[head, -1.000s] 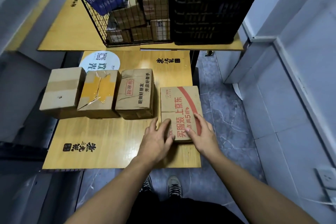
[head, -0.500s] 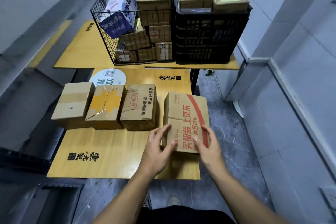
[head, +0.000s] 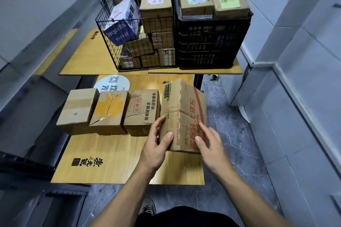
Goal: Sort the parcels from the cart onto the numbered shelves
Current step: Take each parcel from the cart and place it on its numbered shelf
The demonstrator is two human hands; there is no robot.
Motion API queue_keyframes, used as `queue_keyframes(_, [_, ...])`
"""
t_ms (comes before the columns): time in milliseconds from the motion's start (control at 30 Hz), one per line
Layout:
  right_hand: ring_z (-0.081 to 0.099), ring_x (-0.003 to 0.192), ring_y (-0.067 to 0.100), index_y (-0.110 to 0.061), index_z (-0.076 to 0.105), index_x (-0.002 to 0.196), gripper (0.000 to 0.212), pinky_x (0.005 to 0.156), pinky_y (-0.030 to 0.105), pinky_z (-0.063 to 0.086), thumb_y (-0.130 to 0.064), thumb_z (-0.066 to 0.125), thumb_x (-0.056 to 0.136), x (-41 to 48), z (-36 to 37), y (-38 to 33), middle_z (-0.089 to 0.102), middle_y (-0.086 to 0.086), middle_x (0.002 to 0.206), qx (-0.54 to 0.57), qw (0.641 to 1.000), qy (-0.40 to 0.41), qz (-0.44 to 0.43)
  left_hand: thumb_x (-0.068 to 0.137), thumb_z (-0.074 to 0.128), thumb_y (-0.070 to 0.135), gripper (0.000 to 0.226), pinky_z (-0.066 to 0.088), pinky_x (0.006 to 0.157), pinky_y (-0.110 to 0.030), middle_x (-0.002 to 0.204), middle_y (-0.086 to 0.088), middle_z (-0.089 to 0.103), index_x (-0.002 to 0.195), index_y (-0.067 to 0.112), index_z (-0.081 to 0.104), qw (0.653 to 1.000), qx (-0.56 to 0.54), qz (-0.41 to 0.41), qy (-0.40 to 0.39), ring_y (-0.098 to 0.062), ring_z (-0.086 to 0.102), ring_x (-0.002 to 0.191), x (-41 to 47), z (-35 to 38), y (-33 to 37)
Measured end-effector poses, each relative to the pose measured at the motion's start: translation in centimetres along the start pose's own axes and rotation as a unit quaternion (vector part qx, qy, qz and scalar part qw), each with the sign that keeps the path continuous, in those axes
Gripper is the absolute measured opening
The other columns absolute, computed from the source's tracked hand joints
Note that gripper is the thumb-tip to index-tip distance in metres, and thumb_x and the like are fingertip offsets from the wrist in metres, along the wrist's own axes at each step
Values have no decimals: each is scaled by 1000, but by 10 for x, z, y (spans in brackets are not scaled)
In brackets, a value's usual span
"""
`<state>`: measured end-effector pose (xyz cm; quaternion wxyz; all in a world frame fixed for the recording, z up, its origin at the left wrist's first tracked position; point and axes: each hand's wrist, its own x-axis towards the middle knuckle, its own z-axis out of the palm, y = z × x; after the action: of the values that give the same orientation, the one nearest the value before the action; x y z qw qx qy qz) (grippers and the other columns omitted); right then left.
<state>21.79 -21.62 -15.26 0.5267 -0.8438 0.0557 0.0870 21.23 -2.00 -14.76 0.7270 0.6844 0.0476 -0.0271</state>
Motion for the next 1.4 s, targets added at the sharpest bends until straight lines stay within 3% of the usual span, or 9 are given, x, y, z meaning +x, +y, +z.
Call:
queue_keyframes(300, [62,115,0,-51,47,132,49,97,29,51,-52,68,88,5,0,-33,64,-15,127,138,988,-55,-34,87,59,46,57,41,106,-29,136,18,46,140,46,39,974,208,83,19,2,44,128,-10,11,5])
queue_keyframes(433, [62,115,5,-44,38,138,70,100,41,52,-56,71,77,8,-1,-29,63,-18,121,129,991,-7,-31,89,55,50,55,48,99,-37,135,20,54,141,51,37,984,164,70,-27,-4,50,126,-10,9,9])
queue_keyframes(567, [62,117,14,-48,44,126,50,102,49,51,-37,74,87,9,-5,-25,65,-7,125,193,980,6,-39,91,52,50,50,45,103,-36,131,17,59,139,55,38,988,138,52,-39,-5,51,126,-4,3,11])
queue_keyframes(800, [68,110,31,-31,48,134,57,80,47,60,-25,68,82,7,-24,-22,70,14,121,385,922,-48,11,82,60,54,59,40,103,-31,143,12,38,135,56,34,974,220,20,39,-5,42,128,2,-3,3])
queue_keyframes(900, [67,112,31,-31,45,136,57,82,49,60,-23,66,84,5,-28,-21,70,12,122,394,916,-66,13,81,66,51,59,49,100,-36,142,12,45,132,60,37,991,128,-20,15,-6,50,124,0,-4,-1])
queue_keyframes(1100, [67,114,23,-44,44,137,58,83,43,59,-28,67,86,4,-26,-20,65,8,130,353,934,-47,-27,81,69,41,58,50,100,-45,133,16,56,134,52,45,998,62,-6,18,-8,53,124,-2,-2,-1])
queue_keyframes(1233, [55,125,12,-54,46,133,50,105,38,48,-26,60,95,1,-31,-25,46,-5,141,138,982,17,-128,81,68,39,61,47,103,-46,143,9,48,136,51,43,996,80,8,39,-11,47,131,-3,-7,4])
queue_keyframes(1333, [45,128,0,-61,45,128,48,103,18,38,-23,56,100,1,-32,-31,45,-9,140,15,987,39,-157,80,67,42,61,47,103,-40,140,12,48,135,54,41,989,134,29,56,-5,47,128,-4,-11,9])
queue_keyframes(1400, [48,125,-2,-61,45,129,42,102,24,43,-34,55,100,1,-31,-34,50,-12,138,30,992,32,-121,79,66,46,63,46,101,-29,136,14,46,135,56,39,975,199,56,78,5,45,122,-6,-11,13])
